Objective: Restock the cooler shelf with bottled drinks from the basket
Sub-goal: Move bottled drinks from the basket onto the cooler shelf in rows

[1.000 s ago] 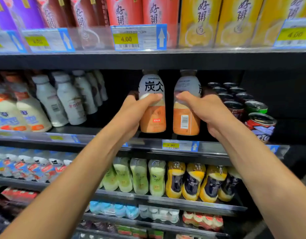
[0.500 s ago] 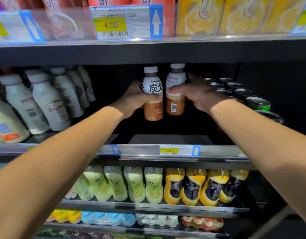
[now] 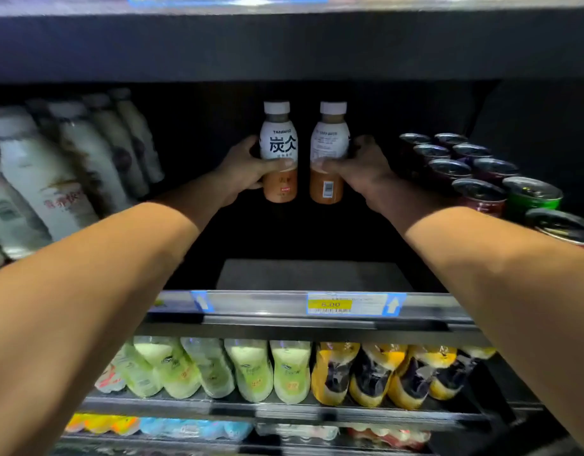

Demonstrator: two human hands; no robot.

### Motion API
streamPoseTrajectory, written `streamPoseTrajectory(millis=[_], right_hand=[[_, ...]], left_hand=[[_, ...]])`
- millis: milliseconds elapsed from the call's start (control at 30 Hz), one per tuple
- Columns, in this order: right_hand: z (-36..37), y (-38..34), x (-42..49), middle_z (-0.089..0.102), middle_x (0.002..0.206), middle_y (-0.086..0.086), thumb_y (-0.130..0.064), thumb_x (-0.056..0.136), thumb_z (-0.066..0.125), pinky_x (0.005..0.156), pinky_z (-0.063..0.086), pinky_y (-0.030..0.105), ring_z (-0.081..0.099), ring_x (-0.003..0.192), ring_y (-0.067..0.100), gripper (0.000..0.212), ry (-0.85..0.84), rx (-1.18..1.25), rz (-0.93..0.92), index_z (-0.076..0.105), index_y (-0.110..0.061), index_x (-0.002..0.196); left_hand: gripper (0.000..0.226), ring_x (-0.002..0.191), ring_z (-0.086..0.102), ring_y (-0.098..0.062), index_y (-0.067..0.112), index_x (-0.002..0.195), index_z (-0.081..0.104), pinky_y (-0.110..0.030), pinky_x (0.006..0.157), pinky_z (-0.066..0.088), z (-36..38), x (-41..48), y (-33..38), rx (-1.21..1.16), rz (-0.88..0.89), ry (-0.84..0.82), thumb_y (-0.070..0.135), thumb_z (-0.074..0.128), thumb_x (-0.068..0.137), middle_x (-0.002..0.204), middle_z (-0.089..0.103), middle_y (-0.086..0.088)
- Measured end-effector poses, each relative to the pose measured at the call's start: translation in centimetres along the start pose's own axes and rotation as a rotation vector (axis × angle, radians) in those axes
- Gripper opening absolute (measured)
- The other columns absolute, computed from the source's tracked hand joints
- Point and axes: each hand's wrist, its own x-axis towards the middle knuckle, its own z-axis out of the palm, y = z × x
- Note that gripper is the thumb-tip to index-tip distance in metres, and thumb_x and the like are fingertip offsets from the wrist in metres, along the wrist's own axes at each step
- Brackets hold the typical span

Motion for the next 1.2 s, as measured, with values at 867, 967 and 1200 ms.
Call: streamPoseTrajectory(millis=[867,967,1200], right_hand=[[3.7,3.9,4.9,0.062,0.131,0.004,-0.031,0.080,0.080,0.091,0.049,0.029,0.060,0.117,0.020,0.068,0.129,-0.144,-0.050,0.048,-0.016,0.138],[3.8,3.8,4.8,0.062,0.131,0.004,-0.030,0.080,0.080,0.090,0.048,0.026,0.060,0.118,0.019,0.069,0.130,-0.126,-0.051,0.048,-0.016,0.139],[3.6,2.6,4.5,0.063,0.130,0.006,-0.026,0.077,0.081,0.095,0.052,0.033,0.061,0.116,0.022,0.071,0.108,-0.110,0.061,0.047,-0.015,0.139]], left_hand=[[0.043,0.097,0.068,-0.010,0.010,0.107,0.064,-0.033,0.083,0.059,1.3,5.4,-2.9,-0.069,0.062,0.187,0.031,0.084,0.075,0.108,0.070,-0.003],[0.043,0.097,0.068,-0.012,0.009,0.109,0.063,-0.032,0.084,0.058,1.5,5.5,-3.0,-0.068,0.064,0.186,0.031,0.083,0.077,0.111,0.070,-0.006],[0.048,0.103,0.067,-0.023,0.014,0.117,0.065,-0.031,0.091,0.051,1.2,5.1,-1.1,0.400,0.064,0.134,0.049,0.069,0.085,0.117,0.070,-0.007]])
